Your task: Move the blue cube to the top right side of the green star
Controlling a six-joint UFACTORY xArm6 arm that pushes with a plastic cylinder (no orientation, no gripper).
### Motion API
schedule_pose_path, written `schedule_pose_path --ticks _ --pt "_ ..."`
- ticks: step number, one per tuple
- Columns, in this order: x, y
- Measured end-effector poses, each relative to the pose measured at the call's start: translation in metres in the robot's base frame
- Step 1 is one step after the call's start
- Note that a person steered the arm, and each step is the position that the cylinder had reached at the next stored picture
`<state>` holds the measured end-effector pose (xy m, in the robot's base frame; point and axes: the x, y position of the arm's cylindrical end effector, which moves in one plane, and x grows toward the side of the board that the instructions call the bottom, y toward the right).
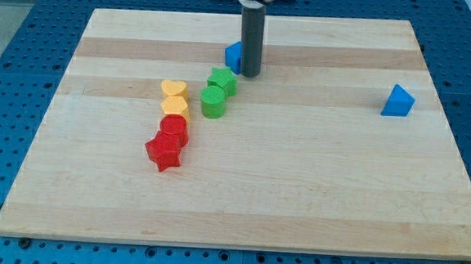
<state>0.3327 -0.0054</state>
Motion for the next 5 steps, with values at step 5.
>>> schedule_pose_path --ticks 5 --pt "-0.079 -0.005"
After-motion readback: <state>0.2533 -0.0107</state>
